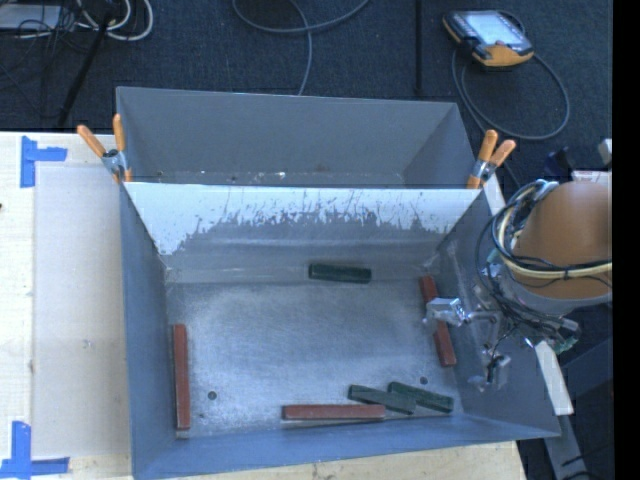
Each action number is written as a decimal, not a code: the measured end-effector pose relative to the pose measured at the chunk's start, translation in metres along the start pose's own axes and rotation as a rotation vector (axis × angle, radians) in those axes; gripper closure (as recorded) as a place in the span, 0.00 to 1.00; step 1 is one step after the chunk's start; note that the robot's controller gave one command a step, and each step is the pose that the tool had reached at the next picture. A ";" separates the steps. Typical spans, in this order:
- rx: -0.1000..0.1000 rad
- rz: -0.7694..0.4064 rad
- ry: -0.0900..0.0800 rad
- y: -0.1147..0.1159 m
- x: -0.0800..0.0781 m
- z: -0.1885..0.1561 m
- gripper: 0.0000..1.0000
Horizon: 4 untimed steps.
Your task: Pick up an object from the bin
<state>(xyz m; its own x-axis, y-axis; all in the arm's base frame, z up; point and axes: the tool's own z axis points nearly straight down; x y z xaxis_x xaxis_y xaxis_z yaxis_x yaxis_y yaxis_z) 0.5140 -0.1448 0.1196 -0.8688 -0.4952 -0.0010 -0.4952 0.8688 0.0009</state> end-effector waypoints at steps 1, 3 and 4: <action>-0.001 -0.238 0.001 0.000 0.004 -0.015 0.00; -0.008 -0.485 -0.001 -0.027 -0.028 -0.006 0.00; -0.008 -0.611 -0.008 -0.026 -0.036 0.006 0.00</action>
Offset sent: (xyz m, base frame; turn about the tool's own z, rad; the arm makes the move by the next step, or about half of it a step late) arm -0.0043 -0.0107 0.0013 -0.5905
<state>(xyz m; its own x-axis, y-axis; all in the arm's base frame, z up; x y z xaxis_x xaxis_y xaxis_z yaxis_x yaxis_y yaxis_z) 0.5581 -0.1499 0.1135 -0.4271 -0.9041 -0.0116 -0.9042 0.4271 0.0052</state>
